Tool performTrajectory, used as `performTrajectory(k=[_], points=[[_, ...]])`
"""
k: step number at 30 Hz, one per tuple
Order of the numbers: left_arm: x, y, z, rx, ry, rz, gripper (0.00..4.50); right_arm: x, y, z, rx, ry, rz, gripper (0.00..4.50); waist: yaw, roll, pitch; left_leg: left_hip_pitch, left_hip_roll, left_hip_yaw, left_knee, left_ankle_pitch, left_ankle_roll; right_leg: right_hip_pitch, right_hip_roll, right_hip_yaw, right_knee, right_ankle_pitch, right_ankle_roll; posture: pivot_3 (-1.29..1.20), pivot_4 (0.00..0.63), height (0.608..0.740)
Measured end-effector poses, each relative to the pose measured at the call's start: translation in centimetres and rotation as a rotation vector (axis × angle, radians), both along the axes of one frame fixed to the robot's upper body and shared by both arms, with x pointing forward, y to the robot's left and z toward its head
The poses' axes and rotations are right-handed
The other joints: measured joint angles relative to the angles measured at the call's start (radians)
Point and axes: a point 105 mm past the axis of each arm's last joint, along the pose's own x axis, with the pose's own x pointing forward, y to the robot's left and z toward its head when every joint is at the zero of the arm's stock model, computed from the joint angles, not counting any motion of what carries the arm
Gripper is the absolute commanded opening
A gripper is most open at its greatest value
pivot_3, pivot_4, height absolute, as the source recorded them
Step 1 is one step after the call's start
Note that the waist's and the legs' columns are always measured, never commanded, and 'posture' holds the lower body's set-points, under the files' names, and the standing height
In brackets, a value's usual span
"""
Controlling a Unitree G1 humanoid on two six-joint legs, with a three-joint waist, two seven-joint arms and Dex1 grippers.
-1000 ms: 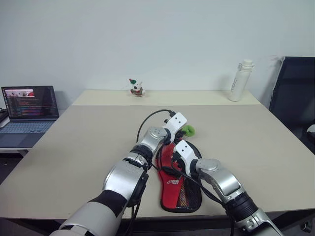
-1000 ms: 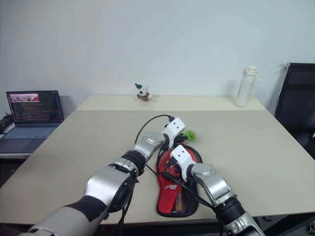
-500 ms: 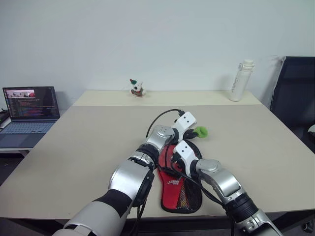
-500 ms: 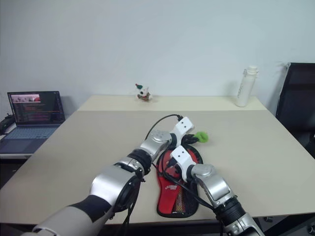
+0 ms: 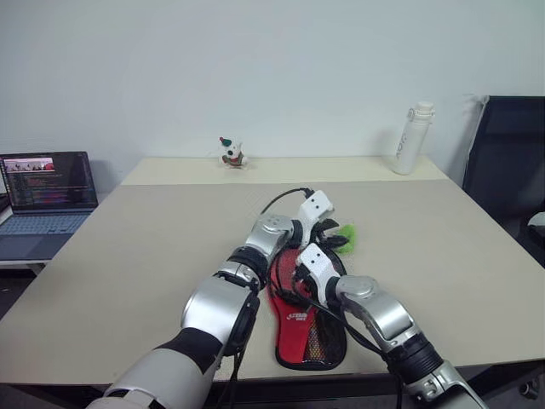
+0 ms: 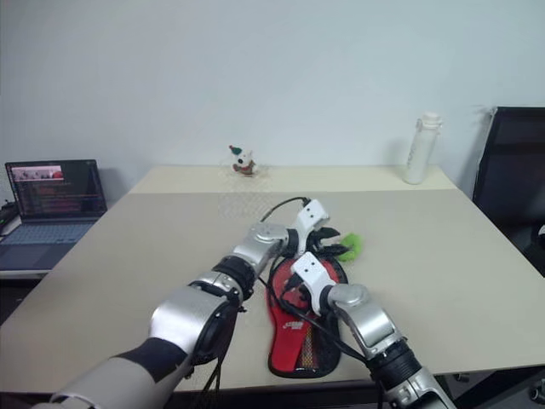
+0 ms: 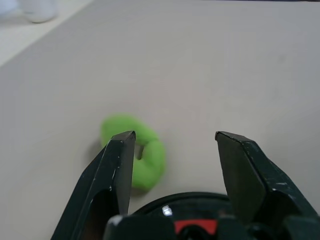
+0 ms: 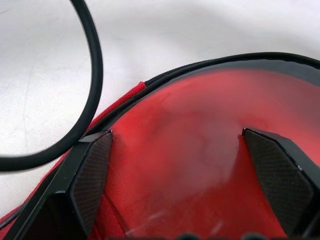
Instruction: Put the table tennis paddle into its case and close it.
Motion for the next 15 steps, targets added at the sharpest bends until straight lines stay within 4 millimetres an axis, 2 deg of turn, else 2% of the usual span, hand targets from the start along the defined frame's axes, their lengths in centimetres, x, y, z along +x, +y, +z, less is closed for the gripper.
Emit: performTrajectory(k=[5, 10, 15], points=[[1.4, 4.5, 1.3, -0.015, -0.041, 0.104, 2.77, -0.2, -0.8, 0.5, -0.003, 0.026, -0.007, 4.50, 0.003, 0.000, 0.001, -0.003, 0.000, -0.001, -0.001, 0.000, 0.000, 0.000, -0.001, -0.001, -0.004, 0.000, 0.000, 0.00, 0.150, 0.740], [1.6, 9.3, 2.4, -0.090, -0.057, 0.179, 2.77, -1.7, -3.0, 2.0, 0.005, 0.079, -0.012, 4.50, 0.012, 0.000, 0.002, -0.010, 0.001, -0.001, -0.002, 0.001, -0.002, -0.003, -0.001, -0.002, -0.012, 0.002, -0.003, 0.00, 0.150, 0.740], [-0.3, 11.9, 0.6, -0.147, 0.004, 0.157, 2.77, -2.9, -4.9, 3.6, 0.013, 0.151, -0.027, 4.50, 0.013, 0.000, 0.008, -0.021, 0.001, -0.001, -0.001, 0.002, -0.004, -0.013, -0.002, -0.003, -0.012, 0.003, -0.005, 0.00, 0.150, 0.740]])
